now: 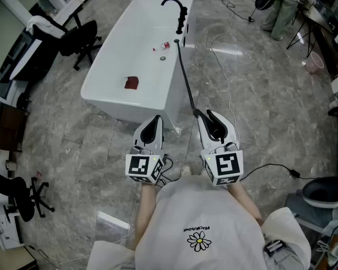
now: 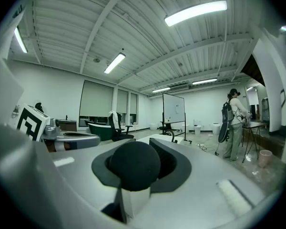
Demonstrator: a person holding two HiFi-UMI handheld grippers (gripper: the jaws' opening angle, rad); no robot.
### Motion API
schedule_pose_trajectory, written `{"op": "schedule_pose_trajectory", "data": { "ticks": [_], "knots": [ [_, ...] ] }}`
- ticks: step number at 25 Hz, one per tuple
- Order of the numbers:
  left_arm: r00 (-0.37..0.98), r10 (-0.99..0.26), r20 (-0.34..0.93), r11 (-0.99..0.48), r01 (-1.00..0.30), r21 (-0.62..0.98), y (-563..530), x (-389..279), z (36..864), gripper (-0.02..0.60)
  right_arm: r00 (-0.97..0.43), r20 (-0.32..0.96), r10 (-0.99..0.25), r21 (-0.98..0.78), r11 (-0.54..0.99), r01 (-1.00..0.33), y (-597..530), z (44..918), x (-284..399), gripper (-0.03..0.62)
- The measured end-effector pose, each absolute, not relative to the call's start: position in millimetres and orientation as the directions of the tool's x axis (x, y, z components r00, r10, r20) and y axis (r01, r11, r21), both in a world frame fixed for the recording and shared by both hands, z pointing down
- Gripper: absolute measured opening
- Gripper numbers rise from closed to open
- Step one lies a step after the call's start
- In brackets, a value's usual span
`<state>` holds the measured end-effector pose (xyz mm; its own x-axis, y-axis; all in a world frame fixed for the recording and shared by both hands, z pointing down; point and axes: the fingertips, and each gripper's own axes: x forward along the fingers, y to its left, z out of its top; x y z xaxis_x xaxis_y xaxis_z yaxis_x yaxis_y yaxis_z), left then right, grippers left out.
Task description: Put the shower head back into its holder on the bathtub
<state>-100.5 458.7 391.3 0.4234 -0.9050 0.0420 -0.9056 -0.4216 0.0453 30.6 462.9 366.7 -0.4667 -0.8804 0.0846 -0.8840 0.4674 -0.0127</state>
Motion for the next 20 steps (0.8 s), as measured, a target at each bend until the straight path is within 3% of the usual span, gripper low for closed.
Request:
{"op": "schedule_pose_trajectory", "data": {
  "ticks": [20],
  "knots": [
    [0.435, -0.894, 0.11, -0.433, -0.9, 0.044, 442.1, -54.6, 421.5, -0.001, -0.452, 0.103, -0.886, -0.075, 0.447, -0.892, 440.0, 390.8, 81.3, 0.095]
  ]
}}
